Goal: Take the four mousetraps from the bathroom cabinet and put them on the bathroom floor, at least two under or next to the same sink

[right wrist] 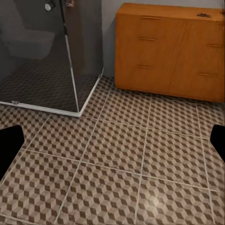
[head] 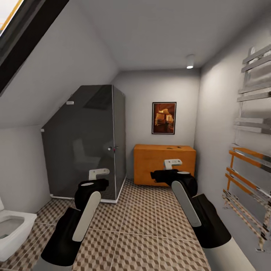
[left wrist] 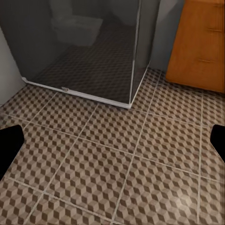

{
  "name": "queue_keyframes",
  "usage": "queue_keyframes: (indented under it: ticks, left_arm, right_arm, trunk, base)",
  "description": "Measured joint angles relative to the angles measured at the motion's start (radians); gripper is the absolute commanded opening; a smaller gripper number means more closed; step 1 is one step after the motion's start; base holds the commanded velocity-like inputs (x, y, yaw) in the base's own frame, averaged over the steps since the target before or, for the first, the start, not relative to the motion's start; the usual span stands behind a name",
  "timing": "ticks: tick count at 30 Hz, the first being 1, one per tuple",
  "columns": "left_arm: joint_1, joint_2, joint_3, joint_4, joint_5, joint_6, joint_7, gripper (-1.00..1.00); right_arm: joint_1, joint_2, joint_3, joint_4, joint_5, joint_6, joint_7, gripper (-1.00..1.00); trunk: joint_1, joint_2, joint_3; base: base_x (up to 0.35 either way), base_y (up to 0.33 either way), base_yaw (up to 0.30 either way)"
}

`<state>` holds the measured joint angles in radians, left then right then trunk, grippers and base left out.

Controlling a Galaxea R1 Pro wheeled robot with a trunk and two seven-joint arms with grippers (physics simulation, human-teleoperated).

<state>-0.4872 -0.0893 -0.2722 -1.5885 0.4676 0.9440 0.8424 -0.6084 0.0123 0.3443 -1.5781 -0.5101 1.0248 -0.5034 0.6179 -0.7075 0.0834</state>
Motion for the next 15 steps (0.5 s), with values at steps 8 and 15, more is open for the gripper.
queue_keyframes:
  ticks: [8, 15]
  left_arm:
    - [0.0, 0.0, -0.002, 0.0, 0.0, 0.0, 0.0, 1.0]
    - [0.0, 0.0, -0.03, 0.0, 0.0, 0.0, 0.0, 1.0]
  right_arm:
    - [0.0, 0.001, 0.0, 0.0, 0.0, -0.001, 0.0, 1.0]
    - [0.0, 0.002, -0.001, 0.0, -0.007, 0.001, 0.0, 1.0]
  trunk:
    - [0.0, 0.0, -0.002]
    - [0.0, 0.0, -0.01]
  base:
    - [0.225, -0.212, -0.048]
    - [0.221, -0.208, -0.011]
